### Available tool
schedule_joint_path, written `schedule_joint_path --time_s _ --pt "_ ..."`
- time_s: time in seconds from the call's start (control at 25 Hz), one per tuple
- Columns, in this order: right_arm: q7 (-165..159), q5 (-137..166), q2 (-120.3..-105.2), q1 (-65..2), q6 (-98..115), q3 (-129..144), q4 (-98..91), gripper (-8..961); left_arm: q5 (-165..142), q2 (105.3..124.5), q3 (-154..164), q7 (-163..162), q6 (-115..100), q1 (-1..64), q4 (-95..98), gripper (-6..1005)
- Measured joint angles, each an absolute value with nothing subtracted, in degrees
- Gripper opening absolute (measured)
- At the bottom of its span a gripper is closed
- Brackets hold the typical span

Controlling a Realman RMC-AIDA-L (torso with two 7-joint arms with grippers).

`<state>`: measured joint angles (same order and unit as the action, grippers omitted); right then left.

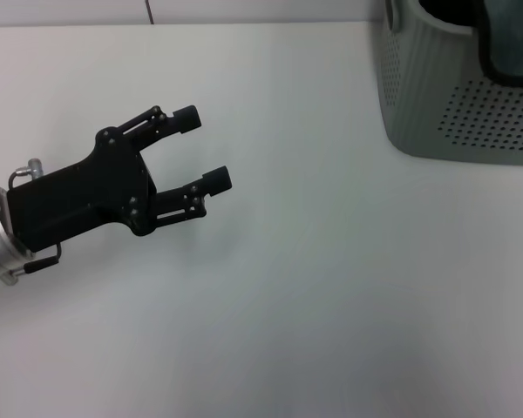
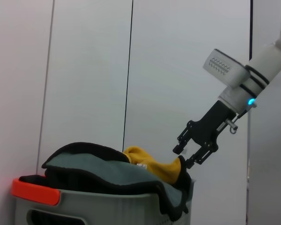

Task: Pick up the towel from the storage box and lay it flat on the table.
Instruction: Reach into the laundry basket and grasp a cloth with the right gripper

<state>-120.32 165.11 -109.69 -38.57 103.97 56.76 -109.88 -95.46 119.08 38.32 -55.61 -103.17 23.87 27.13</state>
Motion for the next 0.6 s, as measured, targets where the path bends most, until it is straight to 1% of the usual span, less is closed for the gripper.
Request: schedule_joint_path --time_s 0.24,0.48,0.6 --pt "-118.98 167.52 -111.44 -38.32 98.96 57.22 -106.07 499 -95.45 119.09 38.32 -55.63 -103.12 23.80 26.89 841" --pt "-118.31 167.30 -112.11 -38.29 97.71 57.21 -103.98 447 -95.44 119.08 38.32 -55.52 -103.09 23.62 26.57 838" --pt "-117.97 167.05 -113.05 -38.25 97.68 56.97 -104.26 421 -95.44 119.08 38.32 -55.34 -103.09 23.50 26.55 837"
